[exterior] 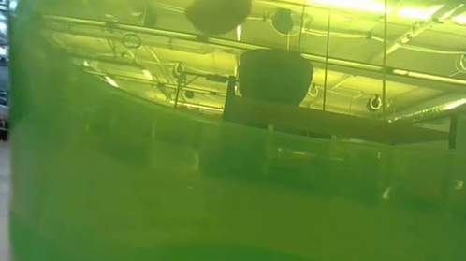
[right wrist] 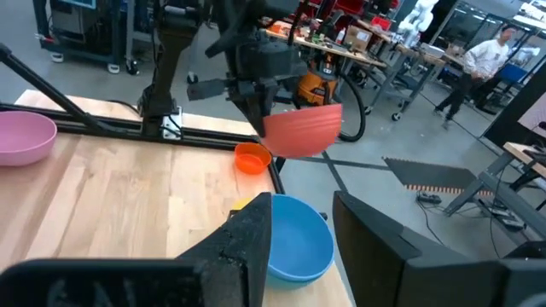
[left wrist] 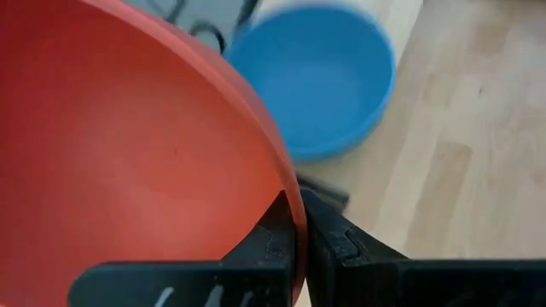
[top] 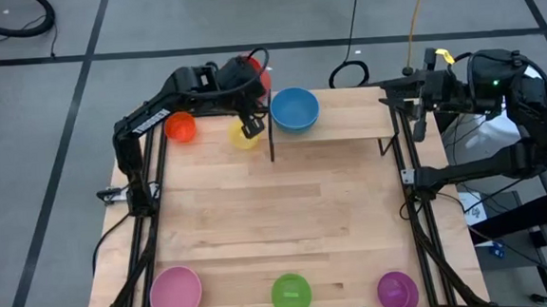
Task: Place and stack bowls onto a shelf
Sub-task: Stack the bottom orange bowl on top of the blue bowl on the shelf
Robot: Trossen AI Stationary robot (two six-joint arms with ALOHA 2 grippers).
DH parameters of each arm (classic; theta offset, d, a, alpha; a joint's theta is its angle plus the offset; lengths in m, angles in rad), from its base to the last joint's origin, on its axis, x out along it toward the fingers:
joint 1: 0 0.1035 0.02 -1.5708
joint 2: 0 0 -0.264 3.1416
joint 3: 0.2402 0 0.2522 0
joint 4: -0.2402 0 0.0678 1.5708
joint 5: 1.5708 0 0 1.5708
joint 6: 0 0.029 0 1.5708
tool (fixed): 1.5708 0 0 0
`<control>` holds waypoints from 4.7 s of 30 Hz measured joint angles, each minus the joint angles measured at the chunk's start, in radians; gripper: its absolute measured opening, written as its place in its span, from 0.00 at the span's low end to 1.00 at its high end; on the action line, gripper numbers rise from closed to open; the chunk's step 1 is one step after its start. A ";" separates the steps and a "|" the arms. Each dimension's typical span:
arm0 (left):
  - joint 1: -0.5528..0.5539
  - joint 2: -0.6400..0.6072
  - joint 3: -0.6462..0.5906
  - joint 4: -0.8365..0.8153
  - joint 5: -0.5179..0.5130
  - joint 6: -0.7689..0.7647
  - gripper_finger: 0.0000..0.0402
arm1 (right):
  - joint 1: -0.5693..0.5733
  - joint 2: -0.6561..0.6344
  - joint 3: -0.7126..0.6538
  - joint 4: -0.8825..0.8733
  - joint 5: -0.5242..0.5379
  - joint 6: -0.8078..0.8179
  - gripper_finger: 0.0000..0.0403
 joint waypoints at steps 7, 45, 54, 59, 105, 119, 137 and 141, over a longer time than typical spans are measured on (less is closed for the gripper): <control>-0.004 0.004 0.000 0.177 0.062 0.050 0.01 | 0.000 0.015 0.000 -0.035 0.000 0.006 0.29; -0.041 0.178 -0.001 0.194 0.188 0.050 0.13 | 0.000 0.017 0.000 -0.050 -0.004 0.006 0.29; -0.042 0.178 -0.001 0.230 0.184 0.036 0.15 | 0.000 0.017 0.000 -0.051 -0.004 0.006 0.29; -0.042 0.178 -0.001 0.251 0.184 0.021 0.15 | 0.000 0.017 0.000 -0.051 -0.004 0.005 0.29; -0.044 0.154 0.000 0.169 0.142 -0.082 0.15 | 0.000 0.017 -0.001 -0.051 -0.004 -0.029 0.29; -0.059 0.181 -0.001 0.205 0.111 -0.001 0.15 | 0.000 0.009 -0.001 -0.051 -0.004 -0.052 0.29; -0.074 0.171 0.000 0.230 0.087 0.021 0.15 | 0.000 -0.024 -0.001 -0.051 -0.004 -0.068 0.29; -0.074 0.171 0.000 0.221 0.084 0.084 0.15 | 0.000 -0.024 -0.001 -0.050 -0.004 -0.082 0.29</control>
